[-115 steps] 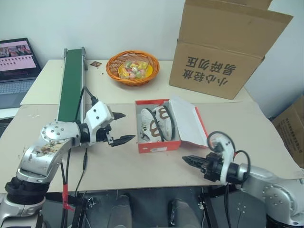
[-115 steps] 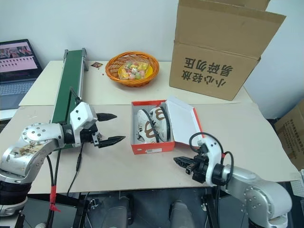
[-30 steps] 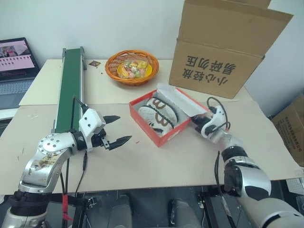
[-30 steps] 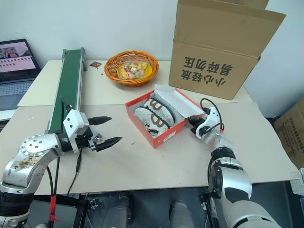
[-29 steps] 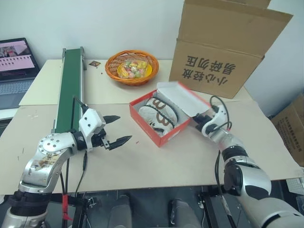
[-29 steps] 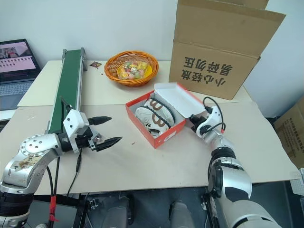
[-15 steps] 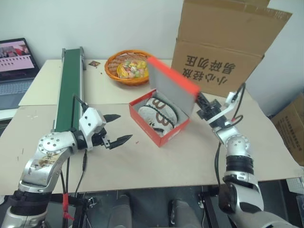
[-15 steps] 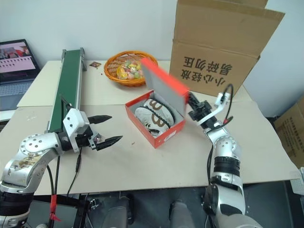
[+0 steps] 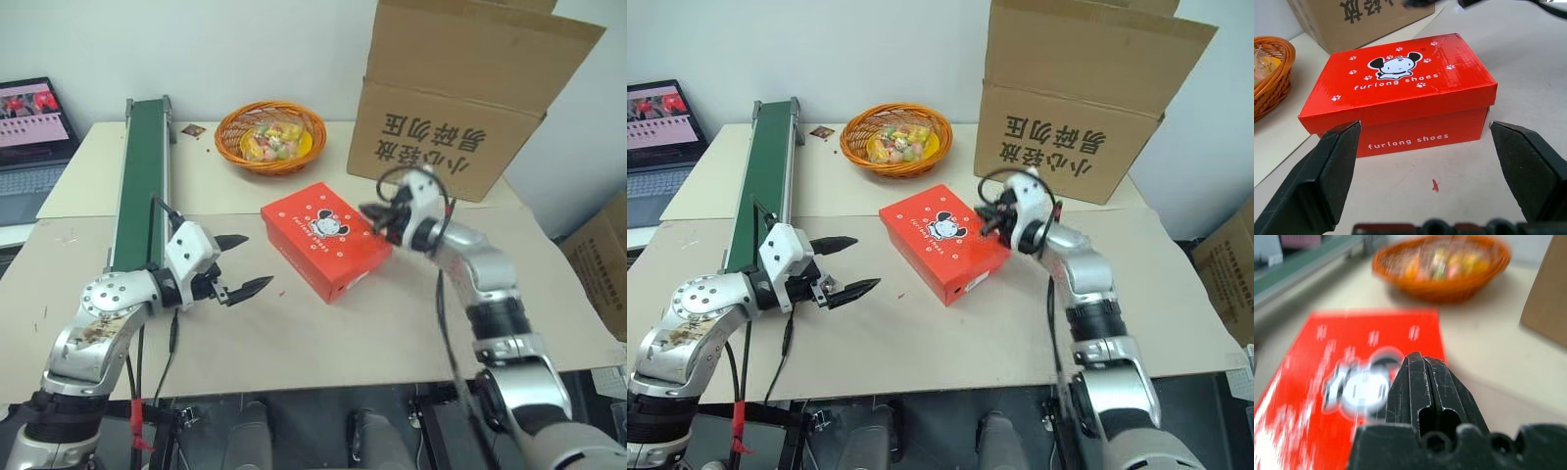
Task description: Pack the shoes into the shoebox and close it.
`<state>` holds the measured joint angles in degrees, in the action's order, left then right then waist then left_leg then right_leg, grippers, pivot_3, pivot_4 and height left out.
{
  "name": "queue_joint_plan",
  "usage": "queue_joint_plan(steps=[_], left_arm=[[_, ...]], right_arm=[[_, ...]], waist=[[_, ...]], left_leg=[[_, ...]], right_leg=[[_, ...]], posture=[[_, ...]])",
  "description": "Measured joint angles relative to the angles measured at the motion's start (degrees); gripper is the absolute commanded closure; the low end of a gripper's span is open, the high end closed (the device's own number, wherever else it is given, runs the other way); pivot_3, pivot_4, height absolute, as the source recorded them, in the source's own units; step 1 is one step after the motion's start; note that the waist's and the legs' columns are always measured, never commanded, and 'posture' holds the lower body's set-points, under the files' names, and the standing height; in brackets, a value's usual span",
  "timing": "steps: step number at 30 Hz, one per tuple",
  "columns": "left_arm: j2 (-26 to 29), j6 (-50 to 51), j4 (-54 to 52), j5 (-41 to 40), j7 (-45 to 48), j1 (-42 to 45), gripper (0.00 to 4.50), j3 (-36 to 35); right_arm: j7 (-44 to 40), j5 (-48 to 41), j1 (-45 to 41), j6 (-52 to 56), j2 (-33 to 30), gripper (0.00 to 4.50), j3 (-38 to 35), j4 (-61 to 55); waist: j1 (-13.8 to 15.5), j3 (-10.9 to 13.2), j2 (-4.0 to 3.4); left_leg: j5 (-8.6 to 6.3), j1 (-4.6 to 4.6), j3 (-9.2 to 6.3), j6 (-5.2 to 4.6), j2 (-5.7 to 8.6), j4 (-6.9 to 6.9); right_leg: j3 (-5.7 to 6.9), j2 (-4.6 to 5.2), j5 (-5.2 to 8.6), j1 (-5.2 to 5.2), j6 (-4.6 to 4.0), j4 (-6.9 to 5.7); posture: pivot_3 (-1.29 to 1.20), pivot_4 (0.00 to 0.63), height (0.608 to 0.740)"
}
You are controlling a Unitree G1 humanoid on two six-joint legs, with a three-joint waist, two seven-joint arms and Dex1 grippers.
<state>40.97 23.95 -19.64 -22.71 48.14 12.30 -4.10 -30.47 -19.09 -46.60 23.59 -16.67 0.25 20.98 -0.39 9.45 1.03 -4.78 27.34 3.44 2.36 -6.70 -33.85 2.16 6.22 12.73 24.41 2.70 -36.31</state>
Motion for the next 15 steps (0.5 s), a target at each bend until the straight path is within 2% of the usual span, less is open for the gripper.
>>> queue_joint_plan(steps=[6, 12, 15], left_arm=[[-0.2, 0.0, 0.0, 0.1, -0.2, 0.0, 0.0, 0.1], [-0.2, 0.1, -0.1, 0.2, -1.2, 0.0, 0.0, 0.1], [-0.4, 0.2, -0.4, 0.2, -1.8, 0.0, 0.0, 0.1]], right_arm=[[0.6, 5.5, -1.2, -2.6, 6.7, 4.47, 5.4, 6.9], [0.6, 12.9, -1.8, -6.8, 6.9, 4.47, 10.7, 14.6], [0.3, 14.4, -3.0, -9.0, 6.9, 4.47, 11.2, 18.0]], waist=[[0.0, 0.0, -0.01], [0.0, 0.0, 0.0], [-0.1, -0.1, 0.05]], left_leg=[[-0.14, -0.01, -0.01, 0.24, 0.0, -0.09], [-0.15, -0.08, -0.01, 0.25, 0.0, -0.11], [-0.16, -0.49, -0.01, 0.27, -0.01, -0.07]], right_leg=[[0.0, 0.01, -0.02, -0.05, 0.04, 0.03], [0.0, 0.01, -0.01, -0.11, 0.03, 0.08], [0.01, 0.01, 0.14, -0.23, 0.07, 0.07]], posture=[[0.0, 0.15, 0.728], [0.0, 0.15, 0.728], [0.0, 0.15, 0.728]])
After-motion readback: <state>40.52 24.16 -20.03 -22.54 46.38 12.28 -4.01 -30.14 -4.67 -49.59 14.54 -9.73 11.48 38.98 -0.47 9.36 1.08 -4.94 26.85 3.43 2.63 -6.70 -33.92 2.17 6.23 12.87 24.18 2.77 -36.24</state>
